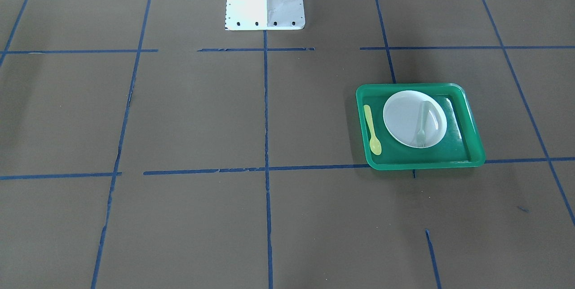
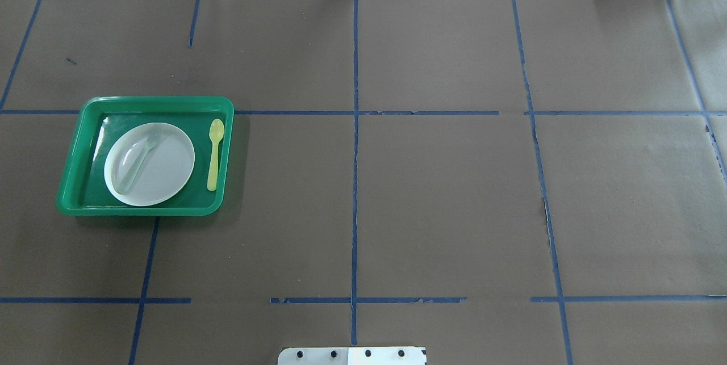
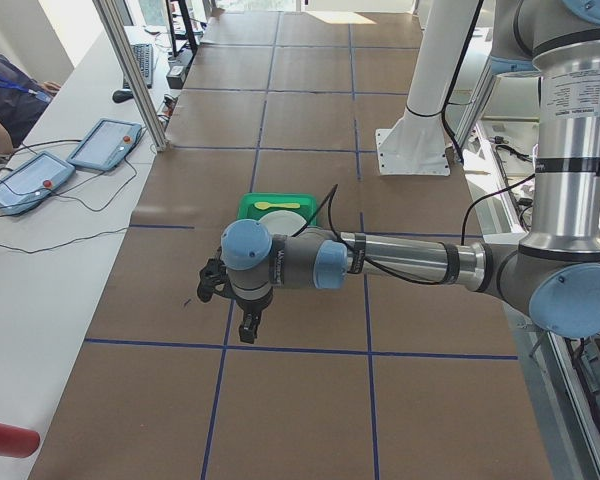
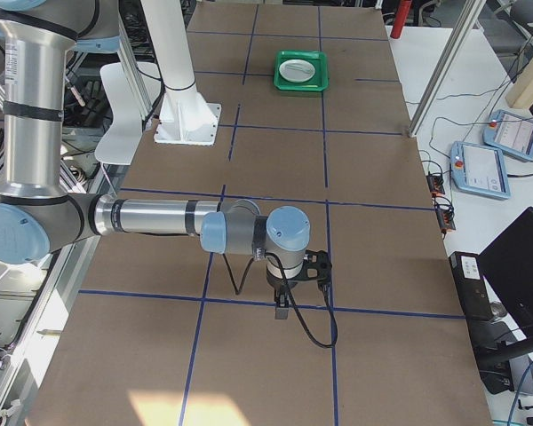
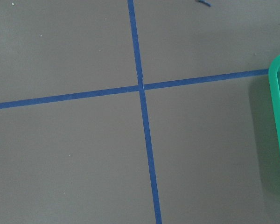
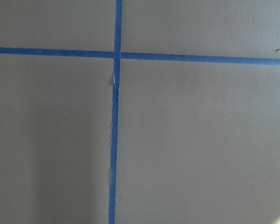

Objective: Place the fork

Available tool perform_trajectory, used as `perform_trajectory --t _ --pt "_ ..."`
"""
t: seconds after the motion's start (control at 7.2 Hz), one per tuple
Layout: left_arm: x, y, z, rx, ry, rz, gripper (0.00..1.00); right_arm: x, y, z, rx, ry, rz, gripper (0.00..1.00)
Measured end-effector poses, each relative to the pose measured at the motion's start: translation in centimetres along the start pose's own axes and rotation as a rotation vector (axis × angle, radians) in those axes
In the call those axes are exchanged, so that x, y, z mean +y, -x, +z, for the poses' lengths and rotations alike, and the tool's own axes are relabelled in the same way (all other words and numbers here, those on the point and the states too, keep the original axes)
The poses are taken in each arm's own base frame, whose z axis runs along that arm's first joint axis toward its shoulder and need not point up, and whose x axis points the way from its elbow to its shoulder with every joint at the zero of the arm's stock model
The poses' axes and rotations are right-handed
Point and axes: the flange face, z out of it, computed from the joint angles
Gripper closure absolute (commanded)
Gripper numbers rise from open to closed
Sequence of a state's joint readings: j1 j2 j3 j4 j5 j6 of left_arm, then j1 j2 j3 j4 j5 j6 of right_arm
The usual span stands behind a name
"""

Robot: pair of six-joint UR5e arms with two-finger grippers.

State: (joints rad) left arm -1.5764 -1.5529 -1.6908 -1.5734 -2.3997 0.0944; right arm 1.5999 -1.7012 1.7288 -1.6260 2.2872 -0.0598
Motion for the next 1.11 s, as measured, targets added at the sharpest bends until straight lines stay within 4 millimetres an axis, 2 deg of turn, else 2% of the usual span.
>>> perform_trajectory --t 0.14,0.28,0.56,0.83,1.11 --pt "-0.8 -0.9 -0.4 -0.001 -0.014 0.029 0.0 0.0 0.0 0.0 0.0 0.0 0.0 0.0" --pt "-1.9 -3.1 -0.4 -0.001 -0.02 0.074 0.0 0.0 0.0 0.0 0.0 0.0 0.0 0.0" --pt "-4.3 -9.7 1.2 -0.017 -0.021 0.152 0.0 0.0 0.0 0.0 0.0 0.0 0.0 0.0" --pt "-4.9 -16.0 4.1 -0.017 -0.061 0.215 0.0 0.0 0.0 0.0 0.0 0.0 0.0 0.0" --pt "-4.4 -21.6 9.2 -0.022 -0.094 0.228 0.01 0.0 0.0 0.0 0.0 0.0 0.0 0.0"
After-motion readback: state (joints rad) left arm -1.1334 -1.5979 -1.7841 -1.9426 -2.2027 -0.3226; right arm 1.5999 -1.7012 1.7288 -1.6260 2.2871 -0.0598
